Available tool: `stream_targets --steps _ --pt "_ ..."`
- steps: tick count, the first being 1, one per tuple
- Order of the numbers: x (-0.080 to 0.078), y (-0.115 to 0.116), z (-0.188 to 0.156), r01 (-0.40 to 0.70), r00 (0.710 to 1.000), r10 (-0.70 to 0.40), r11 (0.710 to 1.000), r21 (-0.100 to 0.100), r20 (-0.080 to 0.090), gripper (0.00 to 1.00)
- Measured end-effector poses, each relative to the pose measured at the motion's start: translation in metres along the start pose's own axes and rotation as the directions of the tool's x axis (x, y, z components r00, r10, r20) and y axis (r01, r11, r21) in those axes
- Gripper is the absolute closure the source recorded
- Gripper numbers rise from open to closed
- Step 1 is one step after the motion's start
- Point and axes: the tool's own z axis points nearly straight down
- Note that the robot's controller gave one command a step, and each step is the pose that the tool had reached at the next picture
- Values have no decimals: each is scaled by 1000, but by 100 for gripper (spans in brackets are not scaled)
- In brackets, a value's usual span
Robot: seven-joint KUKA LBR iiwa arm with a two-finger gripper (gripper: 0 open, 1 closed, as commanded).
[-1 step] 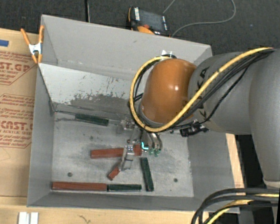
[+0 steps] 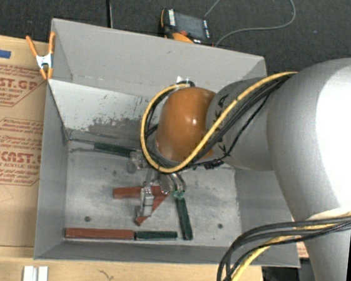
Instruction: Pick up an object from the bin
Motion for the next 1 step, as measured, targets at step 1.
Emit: stream_targets --steps 1 --pt "-1 0 -3 -1 1000 1 1000 0 6 100"
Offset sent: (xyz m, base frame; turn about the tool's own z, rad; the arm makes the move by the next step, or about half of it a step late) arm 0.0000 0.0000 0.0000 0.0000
